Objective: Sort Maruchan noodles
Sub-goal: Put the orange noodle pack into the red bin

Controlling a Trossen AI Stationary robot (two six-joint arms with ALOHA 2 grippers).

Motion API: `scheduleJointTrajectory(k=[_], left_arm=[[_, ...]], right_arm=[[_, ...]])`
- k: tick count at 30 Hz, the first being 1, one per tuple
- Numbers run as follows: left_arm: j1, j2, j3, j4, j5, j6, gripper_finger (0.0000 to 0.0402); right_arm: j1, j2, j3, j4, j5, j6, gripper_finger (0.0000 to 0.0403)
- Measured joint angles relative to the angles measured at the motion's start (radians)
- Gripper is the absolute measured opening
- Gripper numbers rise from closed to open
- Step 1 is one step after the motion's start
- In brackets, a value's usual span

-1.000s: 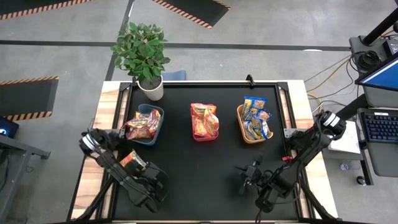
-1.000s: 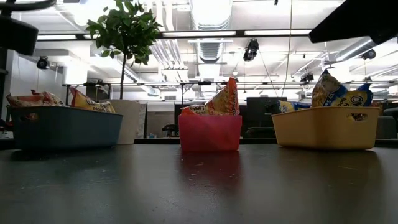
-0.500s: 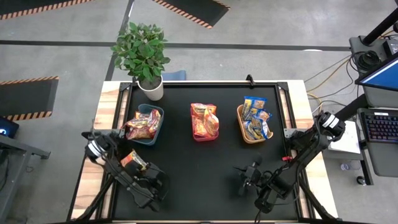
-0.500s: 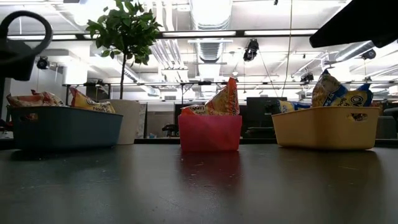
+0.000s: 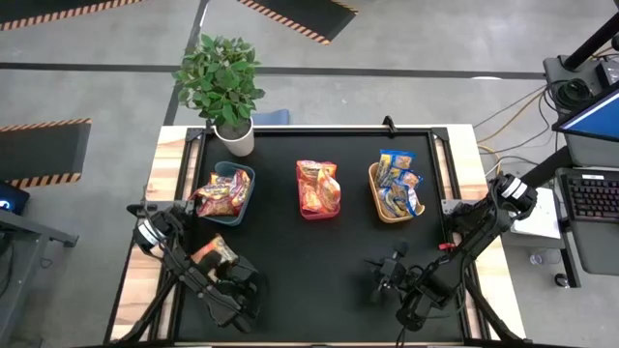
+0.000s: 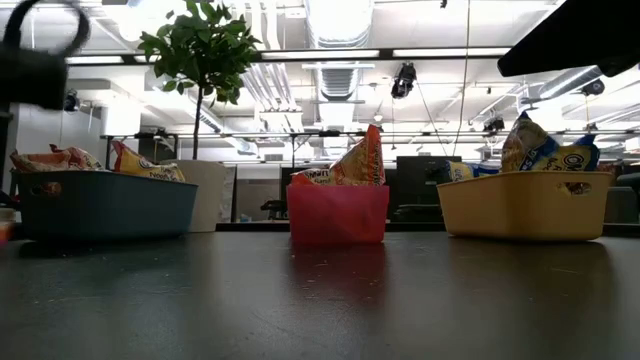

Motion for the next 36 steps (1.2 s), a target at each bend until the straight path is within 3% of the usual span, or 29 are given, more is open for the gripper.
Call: scheduleJointTrajectory(k=[4,8,11,18,21,26,32,36], left_arm=[[0.000,0.000,0.082,0.050,-0.157,0.086,0.0006],[0.001,0.000,0.178,0.161,-0.389,0.256,0.0015],[0.012,0.000,0.245,0.189,-0.483,0.366,0.0027],[0.019,0.000,0.338,0.182,-0.513,0.575,0.0052],[0.013,-0.001,0.333,0.158,-0.498,0.619,0.0059],[-0.051,-0.002,0.277,0.177,-0.436,0.857,0.0048],[-0.106,-0.081,0.147,0.230,-0.560,0.767,0.0006],[-0.106,-0.176,-0.006,0.449,-0.601,0.767,0.0005]], right_arm=[[0.000,0.000,0.000,0.000,0.001,0.000,0.0012],[0.000,0.000,0.000,0.000,0.001,0.000,0.0012],[0.000,0.000,0.000,0.000,0.001,0.000,0.0012],[0.000,0.000,0.000,0.000,0.000,0.000,0.0012],[0.000,0.000,0.000,0.000,0.000,0.000,0.0012],[0.002,0.004,0.000,0.007,0.001,0.000,0.0012],[0.002,0.028,-0.001,0.026,0.000,0.004,0.0012],[0.002,0.040,0.000,0.032,0.001,0.013,0.0012]])
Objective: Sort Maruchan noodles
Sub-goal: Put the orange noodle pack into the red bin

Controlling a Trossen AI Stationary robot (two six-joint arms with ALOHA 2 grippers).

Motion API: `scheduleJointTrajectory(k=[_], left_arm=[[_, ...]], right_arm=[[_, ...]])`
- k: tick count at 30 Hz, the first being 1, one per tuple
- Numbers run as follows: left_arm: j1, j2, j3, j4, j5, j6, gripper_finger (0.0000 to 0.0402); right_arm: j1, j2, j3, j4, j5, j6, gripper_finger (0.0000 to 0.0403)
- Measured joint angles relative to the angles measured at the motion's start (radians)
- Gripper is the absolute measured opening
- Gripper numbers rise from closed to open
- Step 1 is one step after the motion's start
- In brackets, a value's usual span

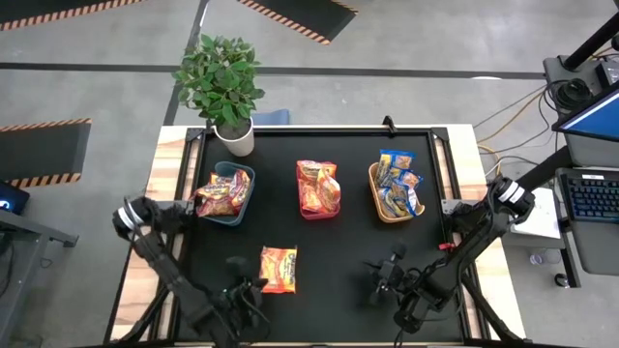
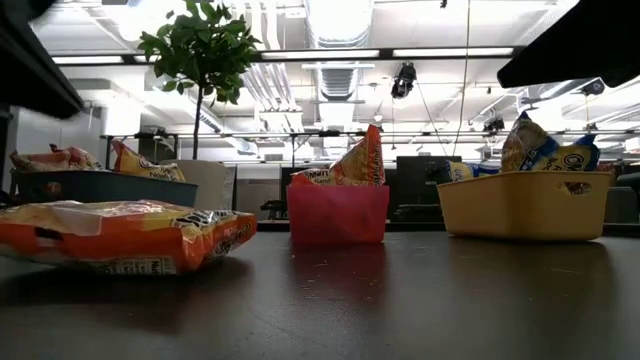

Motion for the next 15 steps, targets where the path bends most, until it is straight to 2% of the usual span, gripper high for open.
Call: scheduleJointTrajectory(k=[4,7,10,13,15], left_arm=[[0.024,-0.075,-0.192,0.339,0.033,0.109,0.0001],[0.027,-0.123,-0.304,0.522,0.062,0.150,0.0001],[0.034,-0.170,-0.369,0.566,0.055,0.104,0.0001],[0.060,-0.228,-0.401,0.515,0.036,-0.087,0.0002],[0.085,-0.267,-0.423,0.497,0.077,-0.220,0.0003]], right_arm=[[0.000,0.007,0.000,0.007,0.001,0.000,0.0012],[0.000,0.008,0.000,0.010,0.000,-0.002,0.0012],[0.000,0.008,0.000,0.011,-0.008,-0.009,0.0012],[0.000,0.008,0.000,0.012,-0.014,-0.010,0.0012],[0.000,0.008,0.000,0.012,-0.016,-0.013,0.0012]])
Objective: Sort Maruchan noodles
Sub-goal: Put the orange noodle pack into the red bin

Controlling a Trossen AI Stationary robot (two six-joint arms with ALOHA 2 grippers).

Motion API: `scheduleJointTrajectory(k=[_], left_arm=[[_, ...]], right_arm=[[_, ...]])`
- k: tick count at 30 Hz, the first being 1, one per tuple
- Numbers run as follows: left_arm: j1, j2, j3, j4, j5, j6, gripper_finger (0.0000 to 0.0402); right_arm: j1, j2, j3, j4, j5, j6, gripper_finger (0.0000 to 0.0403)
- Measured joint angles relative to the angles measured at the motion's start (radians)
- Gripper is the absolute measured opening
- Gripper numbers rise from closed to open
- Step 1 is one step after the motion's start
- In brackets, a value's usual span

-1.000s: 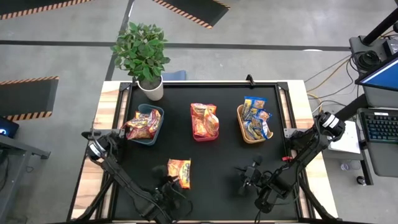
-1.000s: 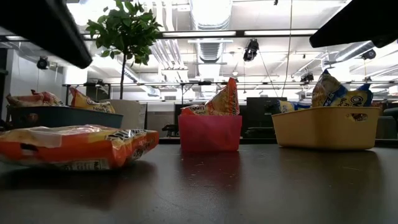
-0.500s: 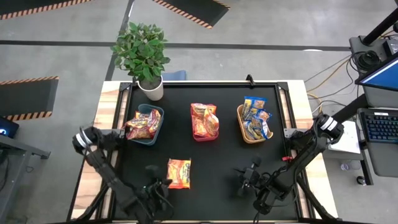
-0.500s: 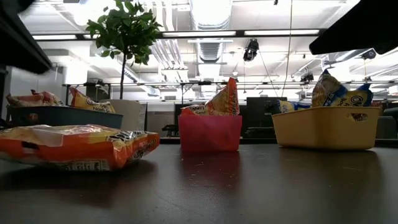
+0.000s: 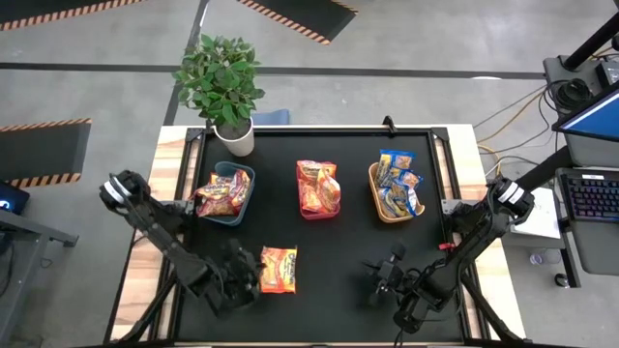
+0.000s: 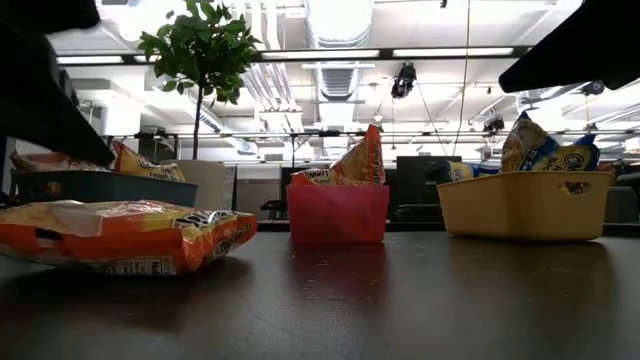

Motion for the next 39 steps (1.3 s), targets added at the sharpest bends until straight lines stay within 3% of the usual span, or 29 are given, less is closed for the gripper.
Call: scheduleJointTrajectory(k=[3,7,17,23,30,39], left_arm=[[0.029,-0.032,-0.034,0.021,0.060,-0.080,0.0015],[0.039,-0.038,-0.058,0.077,0.066,-0.173,0.0053],[0.046,-0.037,-0.038,0.090,0.096,-0.288,0.0207],[0.046,-0.037,-0.040,0.083,0.169,-0.300,0.0270],[0.046,-0.032,-0.040,0.103,0.168,-0.310,0.0293],[0.053,0.032,-0.084,0.083,0.106,-0.489,0.0295]], right_arm=[[0.000,0.000,0.000,0.000,0.000,-0.001,0.0012],[0.000,0.000,0.000,0.000,-0.006,-0.001,0.0012],[0.000,0.000,0.000,0.000,-0.008,-0.003,0.0012],[0.000,0.000,0.000,0.000,-0.008,-0.002,0.0012],[0.000,0.000,0.000,0.000,-0.008,-0.002,0.0012],[0.000,0.000,0.000,0.001,-0.009,-0.001,0.0012]])
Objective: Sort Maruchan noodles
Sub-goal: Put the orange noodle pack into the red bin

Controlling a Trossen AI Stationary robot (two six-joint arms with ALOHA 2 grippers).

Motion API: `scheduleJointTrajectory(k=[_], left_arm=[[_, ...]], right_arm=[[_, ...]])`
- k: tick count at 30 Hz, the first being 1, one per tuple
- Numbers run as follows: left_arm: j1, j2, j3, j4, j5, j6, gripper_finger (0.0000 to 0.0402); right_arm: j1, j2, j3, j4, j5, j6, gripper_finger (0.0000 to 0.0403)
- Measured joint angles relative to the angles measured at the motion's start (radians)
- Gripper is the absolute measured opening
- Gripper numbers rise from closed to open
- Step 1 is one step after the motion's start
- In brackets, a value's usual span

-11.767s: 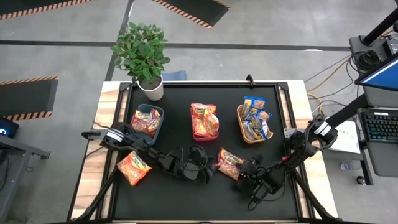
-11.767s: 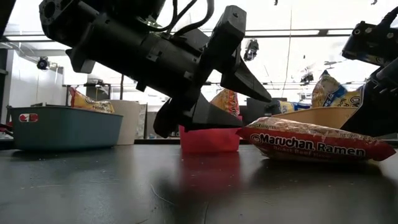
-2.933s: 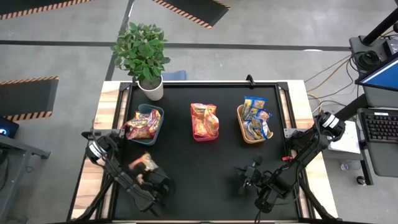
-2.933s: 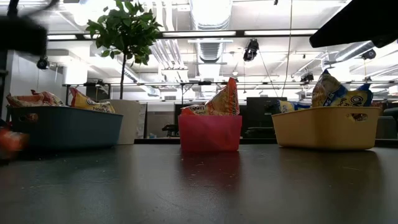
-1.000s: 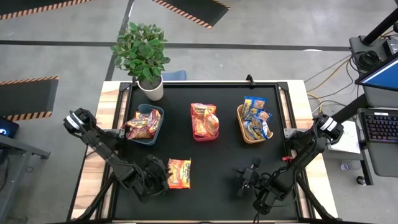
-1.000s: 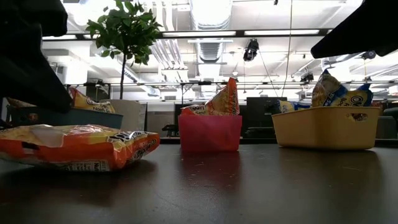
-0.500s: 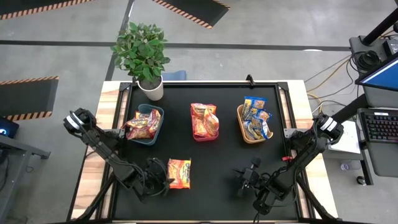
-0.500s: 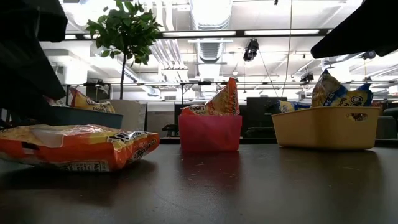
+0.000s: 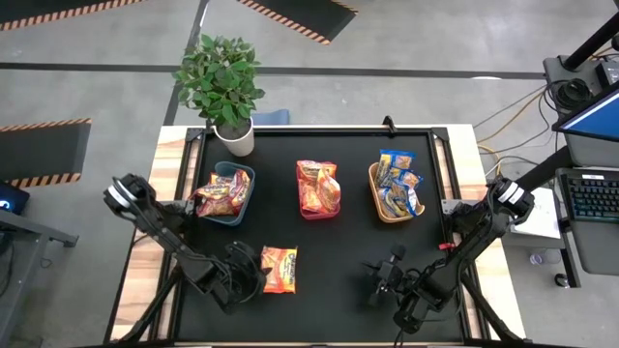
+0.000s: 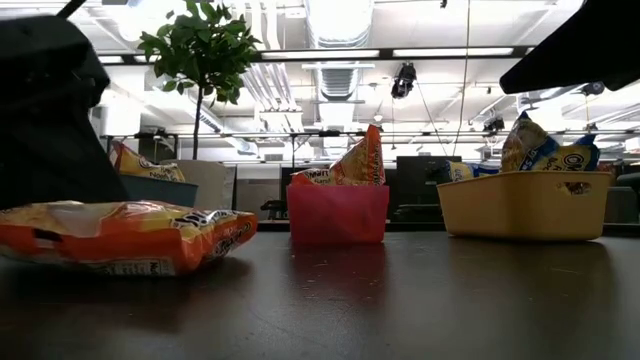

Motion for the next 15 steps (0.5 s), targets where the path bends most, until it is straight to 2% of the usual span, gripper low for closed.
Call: scheduleJointTrajectory(k=[6,15], left_arm=[[0.008,0.050,-0.020,0.055,-0.045,-0.071,0.0295],[0.011,0.129,-0.020,0.174,-0.120,-0.079,0.0286]], right_arm=[[0.000,0.000,0.000,0.000,0.000,0.000,0.0012],[0.000,0.000,0.000,0.000,0.000,0.000,0.0012]])
